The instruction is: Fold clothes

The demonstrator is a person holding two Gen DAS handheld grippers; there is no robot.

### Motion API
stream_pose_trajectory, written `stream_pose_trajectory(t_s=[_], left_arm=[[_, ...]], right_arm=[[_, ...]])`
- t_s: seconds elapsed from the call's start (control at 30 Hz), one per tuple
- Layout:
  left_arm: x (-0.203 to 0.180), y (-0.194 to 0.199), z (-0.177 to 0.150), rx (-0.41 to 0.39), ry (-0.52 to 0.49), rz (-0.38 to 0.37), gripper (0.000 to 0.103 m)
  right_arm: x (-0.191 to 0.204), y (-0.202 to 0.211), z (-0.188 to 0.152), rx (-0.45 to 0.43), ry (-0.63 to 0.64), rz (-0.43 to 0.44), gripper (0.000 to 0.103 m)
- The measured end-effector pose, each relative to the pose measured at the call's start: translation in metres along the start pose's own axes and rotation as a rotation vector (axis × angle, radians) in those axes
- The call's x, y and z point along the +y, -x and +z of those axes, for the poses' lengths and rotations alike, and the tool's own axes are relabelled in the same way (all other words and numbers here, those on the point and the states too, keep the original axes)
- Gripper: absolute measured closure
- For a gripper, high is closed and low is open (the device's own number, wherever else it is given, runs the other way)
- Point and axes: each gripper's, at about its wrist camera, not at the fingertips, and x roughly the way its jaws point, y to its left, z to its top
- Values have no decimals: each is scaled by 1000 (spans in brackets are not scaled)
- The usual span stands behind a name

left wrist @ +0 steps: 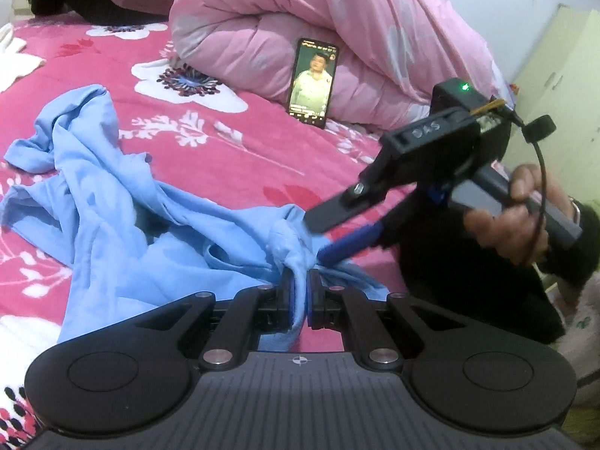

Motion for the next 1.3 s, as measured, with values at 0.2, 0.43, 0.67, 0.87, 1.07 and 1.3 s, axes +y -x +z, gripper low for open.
stream_pose_trajectory(t_s=[0.2,0.43,0.67,0.87,1.07,1.3], left_arm=[[-9,-5,-1,1,-21,6,99],[-9,-15,0,12,-21,-17,98],[-5,-12,1,31,-4,-7,83],[5,8,11,10,45,26,78],[29,23,42,-52,44,172,70],[65,-1,75,-34,39,317,60]], right_arm=[[2,-20,-8,-15,-30,77,47],[-4,-21,-12,-59,-19,58,75],[-2,-12,-13,-119,74,-15,89],[-2,-5,-16,-148,144,-63,91],[-5,-1,-17,-169,164,-65,91],[5,-3,-21,-193,286,-139,91]])
